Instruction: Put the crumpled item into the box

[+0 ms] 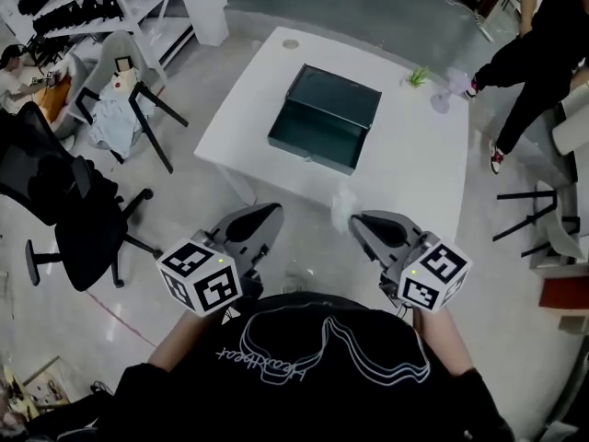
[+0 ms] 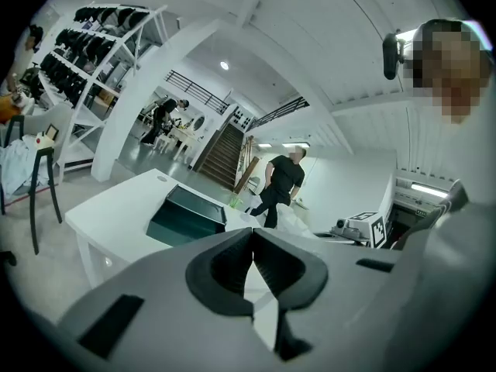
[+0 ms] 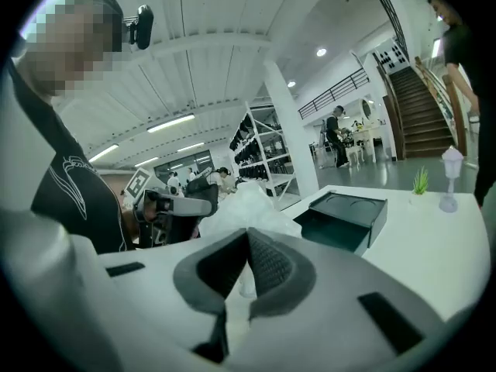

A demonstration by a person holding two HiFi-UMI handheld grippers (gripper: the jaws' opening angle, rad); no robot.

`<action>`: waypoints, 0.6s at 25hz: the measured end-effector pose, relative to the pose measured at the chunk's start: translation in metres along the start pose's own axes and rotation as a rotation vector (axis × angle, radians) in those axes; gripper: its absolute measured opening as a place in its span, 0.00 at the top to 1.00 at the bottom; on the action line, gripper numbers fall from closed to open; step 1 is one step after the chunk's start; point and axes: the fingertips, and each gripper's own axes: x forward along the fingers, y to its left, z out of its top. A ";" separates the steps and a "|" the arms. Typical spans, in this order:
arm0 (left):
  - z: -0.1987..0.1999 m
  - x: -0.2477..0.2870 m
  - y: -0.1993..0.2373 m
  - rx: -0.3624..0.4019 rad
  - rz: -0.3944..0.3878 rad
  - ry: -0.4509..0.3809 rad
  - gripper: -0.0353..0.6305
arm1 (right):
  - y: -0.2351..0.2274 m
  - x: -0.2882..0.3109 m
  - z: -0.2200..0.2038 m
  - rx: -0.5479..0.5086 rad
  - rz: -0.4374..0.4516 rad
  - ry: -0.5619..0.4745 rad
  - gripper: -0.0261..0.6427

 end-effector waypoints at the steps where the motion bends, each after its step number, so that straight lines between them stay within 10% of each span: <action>1: 0.002 0.003 0.004 0.006 -0.004 0.007 0.94 | -0.004 0.003 0.002 -0.015 -0.016 0.001 0.95; 15: 0.036 0.056 0.035 0.030 0.023 0.023 0.94 | -0.079 0.049 0.025 -0.080 -0.036 0.060 0.95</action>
